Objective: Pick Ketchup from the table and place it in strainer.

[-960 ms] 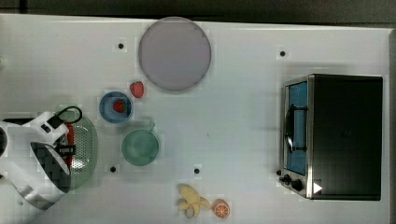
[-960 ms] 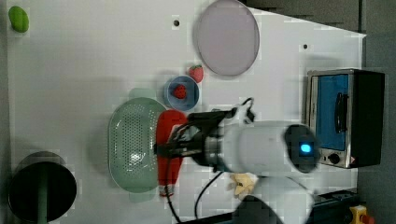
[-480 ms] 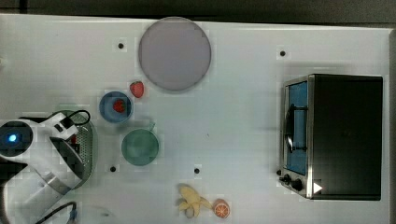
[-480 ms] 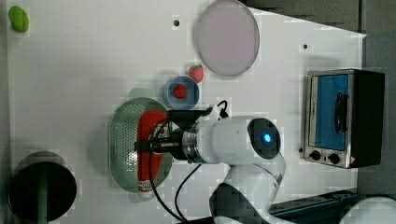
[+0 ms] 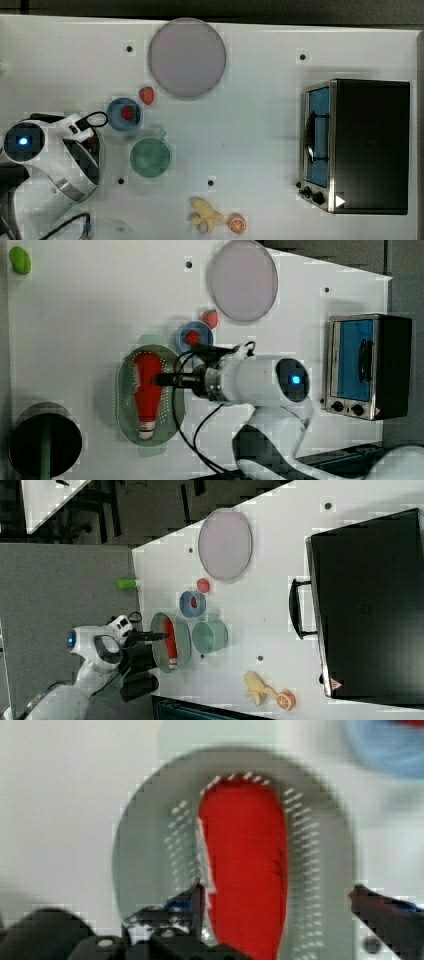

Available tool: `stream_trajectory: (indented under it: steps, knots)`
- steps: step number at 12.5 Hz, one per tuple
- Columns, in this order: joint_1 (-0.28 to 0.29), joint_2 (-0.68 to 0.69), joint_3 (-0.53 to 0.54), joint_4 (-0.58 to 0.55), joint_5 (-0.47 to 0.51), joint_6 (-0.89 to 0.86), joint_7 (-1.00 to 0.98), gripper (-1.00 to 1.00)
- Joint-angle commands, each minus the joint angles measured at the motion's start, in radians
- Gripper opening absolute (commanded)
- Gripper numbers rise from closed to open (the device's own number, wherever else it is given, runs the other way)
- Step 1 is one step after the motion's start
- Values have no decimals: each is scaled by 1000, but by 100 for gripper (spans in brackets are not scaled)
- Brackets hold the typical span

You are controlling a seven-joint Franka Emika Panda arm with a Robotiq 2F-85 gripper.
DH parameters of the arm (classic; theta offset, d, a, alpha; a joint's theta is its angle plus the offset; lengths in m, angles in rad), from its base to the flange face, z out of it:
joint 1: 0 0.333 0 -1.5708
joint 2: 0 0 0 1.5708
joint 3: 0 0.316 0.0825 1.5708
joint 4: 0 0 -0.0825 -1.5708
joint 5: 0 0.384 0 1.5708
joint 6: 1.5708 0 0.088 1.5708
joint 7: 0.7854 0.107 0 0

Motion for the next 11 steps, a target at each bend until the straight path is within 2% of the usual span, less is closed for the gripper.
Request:
stream_trajectory:
  steps: [1,4,7,11]
  knots:
    - [-58,-185,12,73,10,-95,127,100]
    - [-150,-339,-18,100,16,-260,127,100]
    - [-224,-470,-109,146,47,-460,127,100]
    - [-258,-550,-297,224,121,-641,127,100]
